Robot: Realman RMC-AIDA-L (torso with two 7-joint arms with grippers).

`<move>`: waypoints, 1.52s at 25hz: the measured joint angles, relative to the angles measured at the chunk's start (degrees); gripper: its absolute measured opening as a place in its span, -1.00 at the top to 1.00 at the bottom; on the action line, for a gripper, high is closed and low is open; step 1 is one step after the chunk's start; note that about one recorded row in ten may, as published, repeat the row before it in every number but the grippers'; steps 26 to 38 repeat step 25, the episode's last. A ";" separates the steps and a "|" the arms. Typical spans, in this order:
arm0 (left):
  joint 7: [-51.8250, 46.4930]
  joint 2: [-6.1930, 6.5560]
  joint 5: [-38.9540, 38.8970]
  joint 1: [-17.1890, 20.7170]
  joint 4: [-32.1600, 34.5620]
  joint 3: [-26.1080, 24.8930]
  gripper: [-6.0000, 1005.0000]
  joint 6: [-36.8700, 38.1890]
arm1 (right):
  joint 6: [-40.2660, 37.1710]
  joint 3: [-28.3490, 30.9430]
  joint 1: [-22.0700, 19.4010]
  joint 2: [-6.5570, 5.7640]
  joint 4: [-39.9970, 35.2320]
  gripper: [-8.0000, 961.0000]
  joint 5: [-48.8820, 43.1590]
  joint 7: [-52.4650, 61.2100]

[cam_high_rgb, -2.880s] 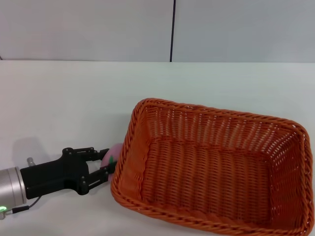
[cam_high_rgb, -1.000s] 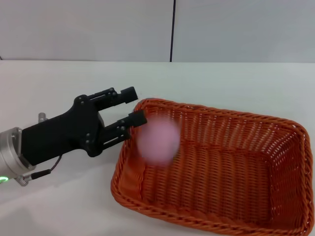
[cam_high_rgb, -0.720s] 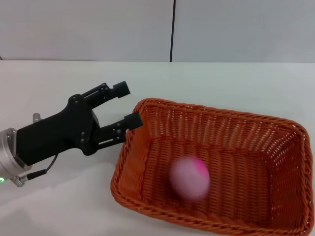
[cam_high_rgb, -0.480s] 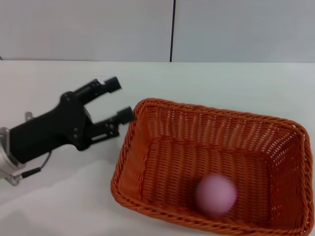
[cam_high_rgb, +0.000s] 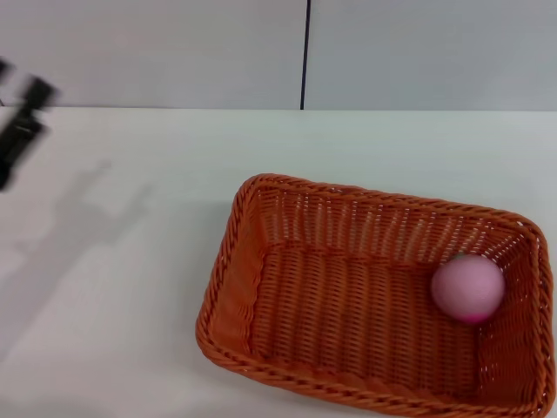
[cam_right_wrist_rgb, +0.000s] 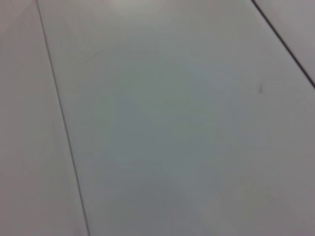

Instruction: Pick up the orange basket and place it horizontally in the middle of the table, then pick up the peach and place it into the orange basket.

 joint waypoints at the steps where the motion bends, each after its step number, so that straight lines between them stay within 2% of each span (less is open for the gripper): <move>1: 1.66 -0.02 -2.55 0.70 1.44 -0.65 -0.65 -0.22 | 0.00 0.40 0.00 0.04 0.00 0.09 0.01 -0.05; 7: 7.30 -0.17 -15.27 2.90 8.64 -4.46 -0.65 -1.10 | 0.00 4.55 0.07 0.15 1.92 0.09 0.07 -0.50; 13: 7.56 -0.30 -22.02 2.66 10.62 -4.87 -0.65 -0.78 | 0.39 9.22 -0.30 0.19 3.77 0.09 0.10 -0.85; 24: 7.65 -0.30 -23.43 1.05 10.99 -4.94 -0.65 -0.56 | 0.60 15.07 -0.12 0.25 7.11 0.09 0.10 -3.30; 38: 7.65 -0.30 -23.43 1.05 10.99 -4.94 -0.65 -0.56 | 0.60 15.07 -0.12 0.25 7.11 0.09 0.10 -3.30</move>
